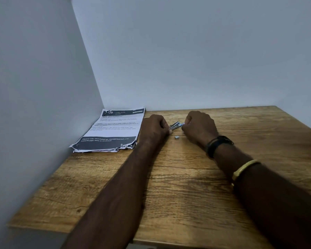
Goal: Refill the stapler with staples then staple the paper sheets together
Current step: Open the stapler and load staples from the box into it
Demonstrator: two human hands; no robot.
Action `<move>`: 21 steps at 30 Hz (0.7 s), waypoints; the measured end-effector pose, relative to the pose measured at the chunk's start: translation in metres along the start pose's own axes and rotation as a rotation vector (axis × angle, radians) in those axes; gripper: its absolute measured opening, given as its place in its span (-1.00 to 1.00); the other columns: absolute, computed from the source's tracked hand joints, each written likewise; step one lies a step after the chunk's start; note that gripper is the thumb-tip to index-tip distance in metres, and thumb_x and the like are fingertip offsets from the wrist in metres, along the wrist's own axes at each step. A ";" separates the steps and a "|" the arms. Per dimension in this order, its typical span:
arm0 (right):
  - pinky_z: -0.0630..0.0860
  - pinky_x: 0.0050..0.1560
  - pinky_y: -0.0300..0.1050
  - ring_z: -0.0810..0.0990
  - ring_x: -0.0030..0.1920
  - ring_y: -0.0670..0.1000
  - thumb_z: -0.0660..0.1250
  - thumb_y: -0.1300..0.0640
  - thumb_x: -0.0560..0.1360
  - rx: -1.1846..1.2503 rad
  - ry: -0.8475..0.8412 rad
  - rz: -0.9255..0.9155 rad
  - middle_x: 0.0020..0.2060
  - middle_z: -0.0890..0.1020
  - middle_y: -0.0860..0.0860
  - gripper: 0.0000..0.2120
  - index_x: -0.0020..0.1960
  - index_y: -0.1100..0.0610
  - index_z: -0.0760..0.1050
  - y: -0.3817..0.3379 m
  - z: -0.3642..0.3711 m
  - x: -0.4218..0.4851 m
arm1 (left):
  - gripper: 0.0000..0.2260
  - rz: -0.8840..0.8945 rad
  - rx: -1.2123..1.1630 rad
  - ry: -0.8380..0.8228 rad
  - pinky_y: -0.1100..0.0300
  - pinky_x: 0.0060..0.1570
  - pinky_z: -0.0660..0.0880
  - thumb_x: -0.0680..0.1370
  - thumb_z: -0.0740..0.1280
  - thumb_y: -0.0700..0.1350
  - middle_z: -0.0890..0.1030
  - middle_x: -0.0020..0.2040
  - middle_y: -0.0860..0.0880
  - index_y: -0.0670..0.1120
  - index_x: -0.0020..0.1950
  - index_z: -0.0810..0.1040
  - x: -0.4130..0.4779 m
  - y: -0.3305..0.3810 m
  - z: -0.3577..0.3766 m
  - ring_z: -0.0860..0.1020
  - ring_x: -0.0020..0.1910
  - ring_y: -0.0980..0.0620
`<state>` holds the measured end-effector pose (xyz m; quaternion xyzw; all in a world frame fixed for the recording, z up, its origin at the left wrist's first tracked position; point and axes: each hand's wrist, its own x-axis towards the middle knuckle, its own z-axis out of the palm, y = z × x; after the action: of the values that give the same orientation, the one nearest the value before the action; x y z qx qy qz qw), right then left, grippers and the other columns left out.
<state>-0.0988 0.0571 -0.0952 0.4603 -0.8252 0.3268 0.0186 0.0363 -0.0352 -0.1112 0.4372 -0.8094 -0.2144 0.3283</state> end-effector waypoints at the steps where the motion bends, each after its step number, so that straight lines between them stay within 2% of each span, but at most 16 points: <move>1: 0.48 -0.16 -0.07 0.60 0.00 0.14 0.42 -0.02 0.46 -0.025 -0.020 0.008 -0.01 0.65 0.07 -0.78 0.02 0.10 0.58 0.000 0.003 0.000 | -0.81 0.004 0.011 -0.004 0.25 -0.29 0.42 0.31 0.62 -0.08 0.63 -0.33 0.10 -0.05 -0.28 0.62 0.000 0.000 0.000 0.56 -0.29 0.20; 4: 0.38 -0.20 -0.09 0.60 0.03 0.18 0.47 -0.07 0.42 -0.099 -0.043 0.020 0.02 0.63 0.11 -0.64 0.09 0.12 0.53 0.000 0.006 0.002 | -0.83 0.011 0.046 0.000 0.22 -0.23 0.41 0.34 0.58 -0.07 0.61 -0.32 0.13 -0.02 -0.25 0.61 -0.001 0.001 0.000 0.57 -0.23 0.15; 10: 0.39 -0.19 -0.09 0.61 0.06 0.19 0.46 -0.02 0.46 -0.114 -0.008 0.056 0.04 0.65 0.13 -0.70 0.09 0.12 0.53 0.003 0.004 0.006 | -0.79 0.034 0.055 0.007 0.16 -0.13 0.52 0.33 0.58 -0.03 0.59 -0.30 0.14 0.05 -0.21 0.57 -0.001 0.002 0.001 0.61 -0.16 0.07; 13: 0.38 -0.20 -0.09 0.59 -0.01 0.17 0.44 0.01 0.44 -0.054 0.075 0.037 0.02 0.63 0.12 -0.72 0.09 0.10 0.51 0.006 0.000 0.006 | -0.82 0.064 0.031 0.031 0.18 -0.10 0.50 0.39 0.54 0.02 0.68 -0.13 0.06 0.05 -0.09 0.61 -0.001 0.004 0.000 0.62 -0.09 0.06; 16: 0.40 -0.17 -0.08 0.58 -0.03 0.15 0.44 0.07 0.40 0.059 0.137 -0.059 0.00 0.63 0.10 -0.73 0.08 0.08 0.54 0.005 -0.002 0.007 | -0.81 0.094 -0.075 0.164 0.12 0.05 0.54 0.52 0.43 0.03 0.70 -0.01 0.03 0.00 0.07 0.63 0.000 0.010 -0.006 0.64 0.02 0.05; 18: 0.44 -0.13 -0.08 0.59 -0.01 0.12 0.46 0.10 0.38 0.132 0.147 -0.131 -0.01 0.66 0.07 -0.72 0.08 0.08 0.59 0.002 -0.003 0.006 | -0.82 0.073 -0.175 0.215 0.11 0.05 0.55 0.55 0.39 0.05 0.72 -0.04 0.05 0.00 0.07 0.65 0.001 0.017 -0.010 0.66 -0.02 0.06; 21: 0.45 -0.13 -0.13 0.61 -0.06 0.06 0.47 0.14 0.36 0.226 0.157 -0.232 -0.07 0.71 0.04 -0.75 0.03 0.09 0.67 -0.004 -0.005 0.003 | -0.77 0.024 -0.278 0.172 0.13 -0.07 0.56 0.54 0.40 0.15 0.74 -0.11 0.07 0.01 0.00 0.66 0.001 0.026 -0.011 0.67 -0.16 0.10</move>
<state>-0.0987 0.0559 -0.0885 0.5248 -0.7204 0.4482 0.0688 0.0291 -0.0227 -0.0864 0.3947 -0.7459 -0.2823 0.4562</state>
